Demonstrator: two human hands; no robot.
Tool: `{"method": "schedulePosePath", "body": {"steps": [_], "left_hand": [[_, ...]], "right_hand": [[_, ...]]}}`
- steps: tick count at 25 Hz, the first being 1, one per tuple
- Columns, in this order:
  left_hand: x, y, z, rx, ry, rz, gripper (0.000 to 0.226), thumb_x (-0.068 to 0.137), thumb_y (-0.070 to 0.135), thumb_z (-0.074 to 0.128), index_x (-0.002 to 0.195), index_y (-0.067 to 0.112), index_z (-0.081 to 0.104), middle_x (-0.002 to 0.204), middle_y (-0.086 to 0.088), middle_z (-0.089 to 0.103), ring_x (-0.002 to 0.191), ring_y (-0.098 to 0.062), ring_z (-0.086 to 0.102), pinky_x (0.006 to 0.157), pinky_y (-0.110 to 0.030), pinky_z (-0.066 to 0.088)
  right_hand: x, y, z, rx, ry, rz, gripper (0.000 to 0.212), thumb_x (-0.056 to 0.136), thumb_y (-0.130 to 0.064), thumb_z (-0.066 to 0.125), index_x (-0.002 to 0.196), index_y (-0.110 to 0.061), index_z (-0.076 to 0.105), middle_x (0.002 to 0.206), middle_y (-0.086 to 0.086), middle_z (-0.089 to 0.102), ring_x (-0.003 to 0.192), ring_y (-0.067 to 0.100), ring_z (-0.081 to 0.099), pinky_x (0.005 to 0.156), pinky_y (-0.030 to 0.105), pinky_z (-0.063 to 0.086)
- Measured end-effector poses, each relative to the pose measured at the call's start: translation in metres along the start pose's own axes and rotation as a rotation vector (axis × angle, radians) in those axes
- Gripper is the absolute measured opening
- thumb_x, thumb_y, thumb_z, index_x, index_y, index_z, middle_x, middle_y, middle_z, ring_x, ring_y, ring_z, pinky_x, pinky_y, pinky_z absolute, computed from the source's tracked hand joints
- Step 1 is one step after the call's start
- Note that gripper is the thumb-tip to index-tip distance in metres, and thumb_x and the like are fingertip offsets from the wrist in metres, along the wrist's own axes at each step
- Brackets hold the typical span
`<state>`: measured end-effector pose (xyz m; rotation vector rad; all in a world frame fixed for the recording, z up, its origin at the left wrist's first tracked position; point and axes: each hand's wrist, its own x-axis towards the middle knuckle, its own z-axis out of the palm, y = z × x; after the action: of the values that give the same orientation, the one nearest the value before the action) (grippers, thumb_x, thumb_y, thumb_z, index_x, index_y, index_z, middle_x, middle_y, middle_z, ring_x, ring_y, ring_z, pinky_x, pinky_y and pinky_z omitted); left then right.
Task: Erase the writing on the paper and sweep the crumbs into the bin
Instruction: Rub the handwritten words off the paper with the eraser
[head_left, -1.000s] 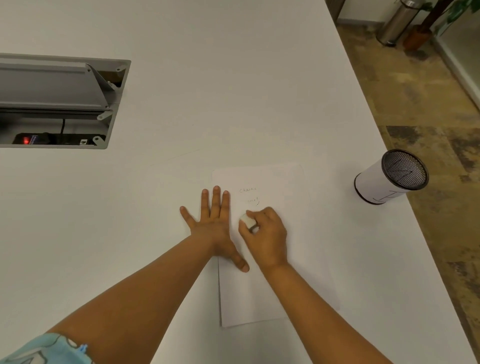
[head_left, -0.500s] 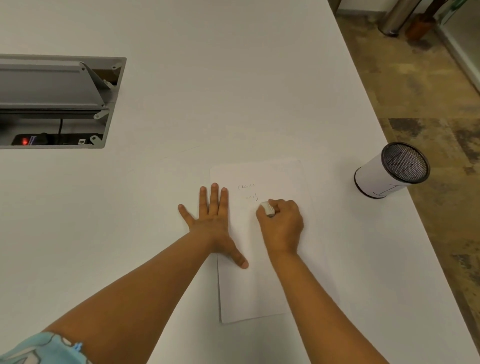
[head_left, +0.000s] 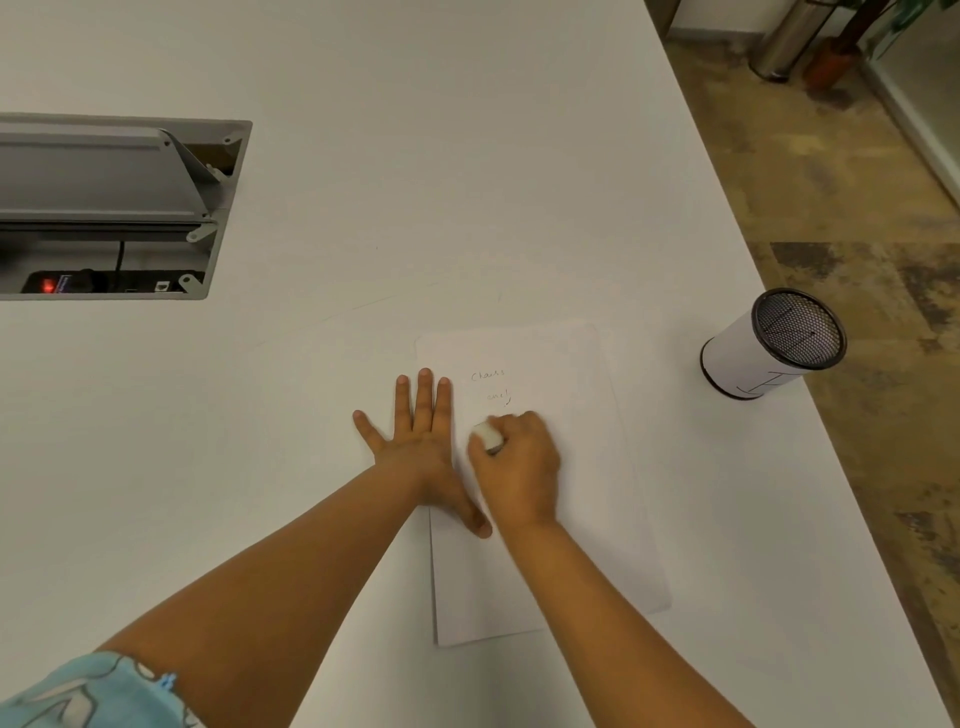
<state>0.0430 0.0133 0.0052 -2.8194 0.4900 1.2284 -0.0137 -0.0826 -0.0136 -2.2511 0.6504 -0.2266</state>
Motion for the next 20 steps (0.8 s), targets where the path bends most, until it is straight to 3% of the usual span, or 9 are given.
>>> {"method": "schedulePosePath", "body": {"steps": [2, 7, 12, 17, 20], "left_hand": [[0.0, 0.0, 0.0, 0.002, -0.005, -0.004, 0.163, 0.034, 0.076, 0.074, 0.123, 0.019, -0.049, 0.138, -0.004, -0.052, 0.125, -0.028, -0.048, 0.097, -0.07, -0.018], [0.0, -0.002, 0.0, -0.012, -0.003, 0.02, 0.163, 0.033, 0.077, 0.074, 0.125, 0.02, -0.048, 0.138, -0.003, -0.052, 0.124, -0.028, -0.049, 0.095, -0.069, -0.02], [0.001, 0.001, 0.001, 0.008, 0.005, -0.005, 0.163, 0.034, 0.076, 0.074, 0.124, 0.019, -0.048, 0.138, -0.005, -0.052, 0.125, -0.028, -0.048, 0.097, -0.071, -0.016], [0.001, -0.002, 0.001, -0.012, 0.001, 0.018, 0.163, 0.033, 0.077, 0.073, 0.127, 0.02, -0.047, 0.139, -0.003, -0.051, 0.124, -0.027, -0.048, 0.095, -0.069, -0.02], [0.001, 0.0, 0.001, 0.007, 0.008, 0.002, 0.162, 0.034, 0.077, 0.074, 0.123, 0.019, -0.049, 0.139, -0.005, -0.051, 0.125, -0.029, -0.047, 0.096, -0.07, -0.018]], "right_hand": [[0.001, 0.001, -0.002, -0.007, -0.05, -0.057, 0.023, 0.078, -0.02, 0.065, 0.098, -0.007, 0.066, 0.093, 0.011, 0.063, 0.085, 0.023, 0.06, 0.072, 0.023, 0.043], [0.028, 0.011, -0.016, 0.029, 0.137, 0.16, 0.022, 0.078, -0.017, 0.066, 0.096, -0.004, 0.065, 0.096, 0.012, 0.061, 0.087, 0.026, 0.06, 0.071, 0.025, 0.044], [0.004, -0.003, 0.004, 0.015, -0.064, -0.047, 0.023, 0.079, -0.021, 0.065, 0.099, -0.008, 0.066, 0.094, 0.009, 0.062, 0.085, 0.022, 0.059, 0.072, 0.022, 0.043], [0.029, 0.008, -0.013, 0.023, 0.131, 0.124, 0.019, 0.078, -0.017, 0.066, 0.093, -0.005, 0.066, 0.093, 0.011, 0.062, 0.084, 0.026, 0.061, 0.069, 0.024, 0.043], [0.013, -0.006, 0.006, -0.002, 0.007, -0.001, 0.024, 0.08, -0.02, 0.064, 0.1, -0.006, 0.065, 0.097, 0.01, 0.062, 0.089, 0.023, 0.06, 0.073, 0.021, 0.041]]}}
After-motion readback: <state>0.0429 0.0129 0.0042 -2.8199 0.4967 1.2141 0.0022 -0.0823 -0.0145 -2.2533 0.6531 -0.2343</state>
